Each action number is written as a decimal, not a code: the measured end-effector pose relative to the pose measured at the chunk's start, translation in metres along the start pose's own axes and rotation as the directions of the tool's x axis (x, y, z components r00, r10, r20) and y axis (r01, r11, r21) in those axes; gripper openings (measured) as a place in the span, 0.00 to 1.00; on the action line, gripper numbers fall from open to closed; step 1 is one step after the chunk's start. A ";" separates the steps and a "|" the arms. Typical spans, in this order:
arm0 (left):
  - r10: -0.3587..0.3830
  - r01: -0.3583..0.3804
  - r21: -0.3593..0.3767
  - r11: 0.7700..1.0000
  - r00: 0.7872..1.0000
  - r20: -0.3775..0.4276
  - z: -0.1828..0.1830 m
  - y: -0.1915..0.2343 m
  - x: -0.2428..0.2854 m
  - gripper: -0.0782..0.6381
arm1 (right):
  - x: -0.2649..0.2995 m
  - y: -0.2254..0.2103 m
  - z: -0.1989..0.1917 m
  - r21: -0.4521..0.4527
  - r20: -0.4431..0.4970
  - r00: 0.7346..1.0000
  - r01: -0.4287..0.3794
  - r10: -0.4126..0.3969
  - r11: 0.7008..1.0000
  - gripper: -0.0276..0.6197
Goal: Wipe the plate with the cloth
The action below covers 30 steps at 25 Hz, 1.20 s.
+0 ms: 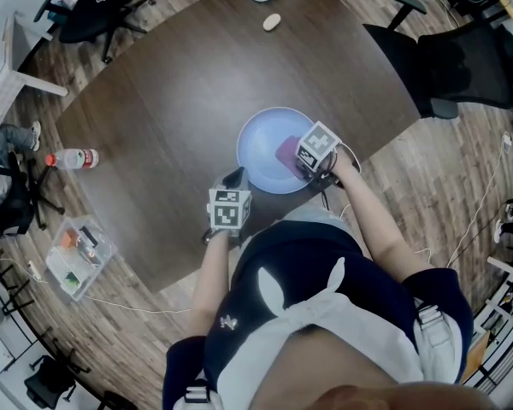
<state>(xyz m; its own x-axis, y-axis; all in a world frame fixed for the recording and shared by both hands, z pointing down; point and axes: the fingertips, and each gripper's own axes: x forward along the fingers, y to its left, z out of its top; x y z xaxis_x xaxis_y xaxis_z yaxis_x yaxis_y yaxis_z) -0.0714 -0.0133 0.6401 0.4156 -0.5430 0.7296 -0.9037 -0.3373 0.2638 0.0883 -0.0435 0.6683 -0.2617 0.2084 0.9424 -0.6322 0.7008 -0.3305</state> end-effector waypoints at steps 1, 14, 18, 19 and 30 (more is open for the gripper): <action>0.000 0.000 0.000 1.000 1.000 0.000 0.000 0.000 0.001 0.12 | 0.000 -0.002 0.000 0.014 0.008 1.000 -0.001 0.001 1.000 0.27; -0.004 0.004 0.002 1.000 1.000 -0.016 0.000 -0.001 0.001 0.12 | -0.008 -0.024 0.010 0.059 0.062 0.997 0.042 -0.045 0.997 0.27; -0.004 0.004 0.004 1.000 1.000 -0.014 0.001 -0.002 0.002 0.12 | -0.011 -0.029 0.013 0.059 0.076 0.994 0.069 -0.073 0.996 0.27; -0.005 0.005 0.004 1.000 1.000 -0.013 0.002 -0.002 0.003 0.12 | -0.011 -0.030 0.014 0.060 0.081 0.994 0.074 -0.079 0.995 0.27; -0.007 0.007 0.006 1.000 1.000 -0.016 0.001 -0.003 0.002 0.12 | -0.010 -0.025 0.037 0.004 0.180 0.973 0.147 -0.145 0.989 0.27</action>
<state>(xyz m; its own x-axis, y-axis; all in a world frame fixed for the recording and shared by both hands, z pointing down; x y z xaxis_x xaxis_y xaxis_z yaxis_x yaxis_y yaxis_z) -0.0678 -0.0138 0.6405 0.4200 -0.5282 0.7379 -0.9002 -0.3455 0.2651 0.0799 -0.0885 0.6649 -0.2941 -0.0222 0.9555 -0.6670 0.7208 -0.1886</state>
